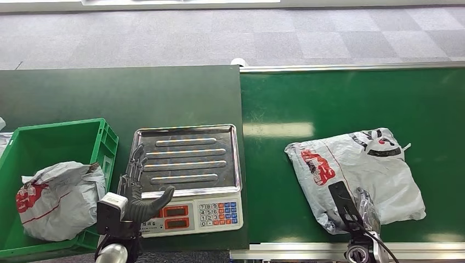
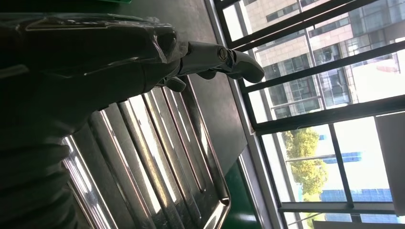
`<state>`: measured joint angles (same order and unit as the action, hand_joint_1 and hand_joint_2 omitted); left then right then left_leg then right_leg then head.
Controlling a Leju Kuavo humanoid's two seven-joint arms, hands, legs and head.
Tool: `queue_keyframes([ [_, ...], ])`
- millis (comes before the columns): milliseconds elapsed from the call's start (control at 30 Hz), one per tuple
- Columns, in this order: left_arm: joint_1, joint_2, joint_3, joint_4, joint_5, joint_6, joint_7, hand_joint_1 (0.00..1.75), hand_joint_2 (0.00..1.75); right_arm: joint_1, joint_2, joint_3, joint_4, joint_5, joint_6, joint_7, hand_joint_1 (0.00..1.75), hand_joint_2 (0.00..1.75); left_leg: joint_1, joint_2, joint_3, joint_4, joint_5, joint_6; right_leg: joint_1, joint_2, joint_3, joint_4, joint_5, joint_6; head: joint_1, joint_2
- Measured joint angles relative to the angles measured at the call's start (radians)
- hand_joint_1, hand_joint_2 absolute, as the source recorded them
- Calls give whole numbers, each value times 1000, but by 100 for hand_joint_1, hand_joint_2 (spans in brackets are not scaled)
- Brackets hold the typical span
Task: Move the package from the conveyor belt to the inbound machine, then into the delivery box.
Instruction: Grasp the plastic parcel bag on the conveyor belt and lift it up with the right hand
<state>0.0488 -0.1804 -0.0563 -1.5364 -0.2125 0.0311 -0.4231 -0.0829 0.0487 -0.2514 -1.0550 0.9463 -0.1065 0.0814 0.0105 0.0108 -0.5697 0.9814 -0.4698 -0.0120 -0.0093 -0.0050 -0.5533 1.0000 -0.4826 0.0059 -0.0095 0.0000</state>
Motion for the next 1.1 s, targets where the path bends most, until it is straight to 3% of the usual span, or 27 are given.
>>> queue_keyframes([
  [67, 1, 0, 0, 0, 0, 1, 0, 0, 175, 0, 0, 0, 1, -21, 3, -16, 163, 175, 0, 0, 0, 0, 0, 0, 0, 0, 0, 0, 0, 0, 0, 0],
  [133, 3, 0, 0, 0, 0, 2, 0, 0, 175, 0, 1, -1, 1, -44, 5, -35, 173, 175, 0, 0, 0, 0, 0, 0, 0, 0, 0, 0, 0, 0, 0, 0],
  [767, 34, 1, -1, -39, -7, 50, 0, 0, 175, -7, 6, -1, -5, -155, -9, -134, 175, 175, 0, 0, 0, 0, 0, 0, 0, 0, 0, 0, 0, 0, 0, 0],
  [1100, 58, 0, 3, -64, 75, 111, -84, 0, 175, 27, 16, -2, -148, -394, -119, -463, 175, 175, 0, 0, 0, 0, 0, 0, 0, 0, 0, 0, 0, 0, 0, 0],
])
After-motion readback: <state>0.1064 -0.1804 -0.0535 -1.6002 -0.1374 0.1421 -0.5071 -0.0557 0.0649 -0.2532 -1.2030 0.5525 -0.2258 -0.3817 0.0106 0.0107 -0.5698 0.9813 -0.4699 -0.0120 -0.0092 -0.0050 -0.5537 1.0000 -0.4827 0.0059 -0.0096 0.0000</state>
